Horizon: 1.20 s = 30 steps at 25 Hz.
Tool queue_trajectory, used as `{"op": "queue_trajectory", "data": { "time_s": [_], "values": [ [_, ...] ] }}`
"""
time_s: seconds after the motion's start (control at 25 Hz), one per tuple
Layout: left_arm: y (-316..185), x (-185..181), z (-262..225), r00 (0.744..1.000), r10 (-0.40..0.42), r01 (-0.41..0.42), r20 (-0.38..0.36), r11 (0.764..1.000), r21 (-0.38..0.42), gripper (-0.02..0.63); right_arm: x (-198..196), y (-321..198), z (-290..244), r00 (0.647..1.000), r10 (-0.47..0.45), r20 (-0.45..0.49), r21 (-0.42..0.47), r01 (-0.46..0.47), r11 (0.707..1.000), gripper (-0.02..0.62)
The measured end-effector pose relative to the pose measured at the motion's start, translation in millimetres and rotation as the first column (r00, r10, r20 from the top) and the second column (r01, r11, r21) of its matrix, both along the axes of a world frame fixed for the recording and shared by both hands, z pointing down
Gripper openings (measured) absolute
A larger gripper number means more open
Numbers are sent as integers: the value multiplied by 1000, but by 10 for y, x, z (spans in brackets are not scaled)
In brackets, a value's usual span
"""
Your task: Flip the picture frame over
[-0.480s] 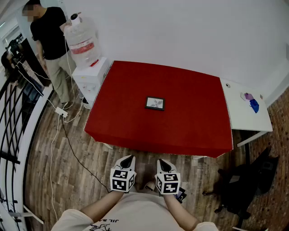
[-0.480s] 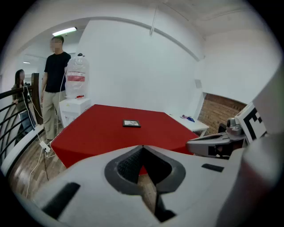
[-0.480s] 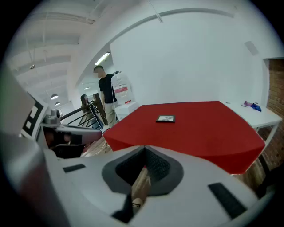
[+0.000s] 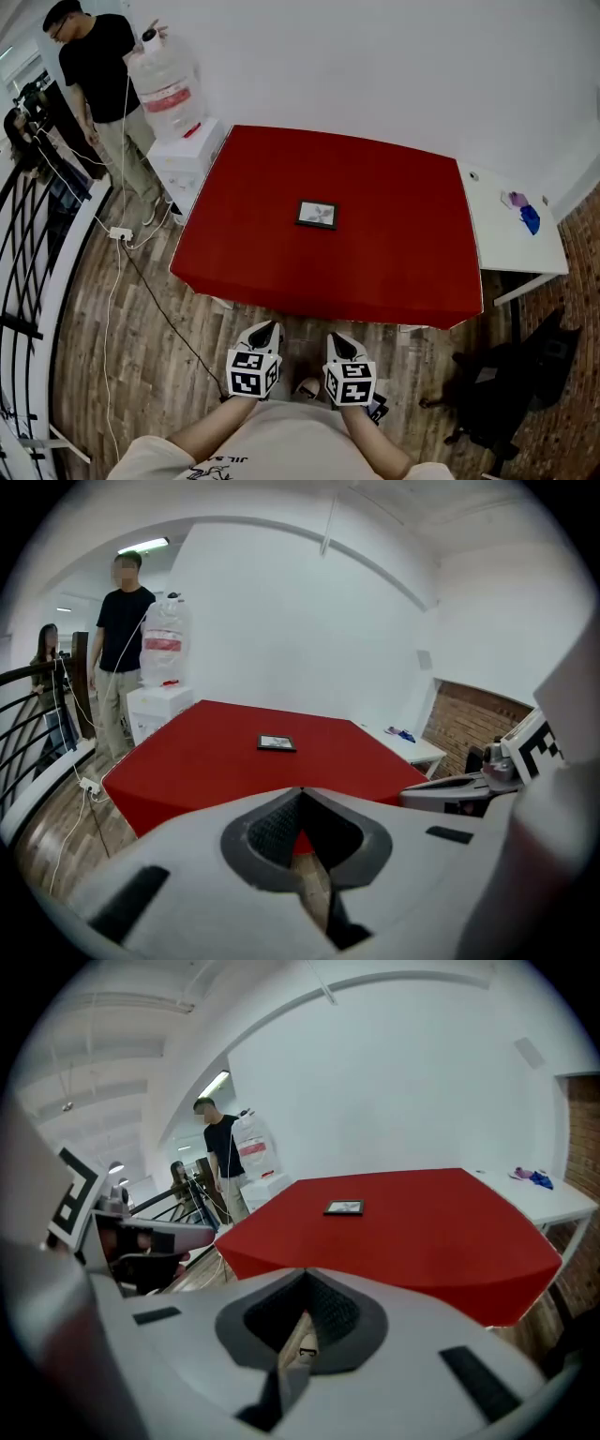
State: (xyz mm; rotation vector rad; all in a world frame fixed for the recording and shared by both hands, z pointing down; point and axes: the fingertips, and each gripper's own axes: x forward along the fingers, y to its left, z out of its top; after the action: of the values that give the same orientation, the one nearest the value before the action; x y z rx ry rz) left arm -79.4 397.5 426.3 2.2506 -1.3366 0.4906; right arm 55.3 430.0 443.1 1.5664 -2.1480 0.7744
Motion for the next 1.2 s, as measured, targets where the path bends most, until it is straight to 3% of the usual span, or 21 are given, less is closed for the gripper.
{"op": "queue_trajectory", "data": {
  "time_s": [0.48,0.84,1.2],
  "values": [
    [-1061,100,116,999,26,-26,-22,1000,-12,5,93,-972,129,999,33,-15,-16,-34,999,5],
    [-2248,-103,105,998,66,-66,-19,998,-13,6,-71,-2133,96,997,73,-24,-18,-73,997,5],
    [-2919,-252,62,994,108,-108,-22,994,-15,6,-258,-2851,49,994,102,-35,-12,-103,995,5]
  ]
}}
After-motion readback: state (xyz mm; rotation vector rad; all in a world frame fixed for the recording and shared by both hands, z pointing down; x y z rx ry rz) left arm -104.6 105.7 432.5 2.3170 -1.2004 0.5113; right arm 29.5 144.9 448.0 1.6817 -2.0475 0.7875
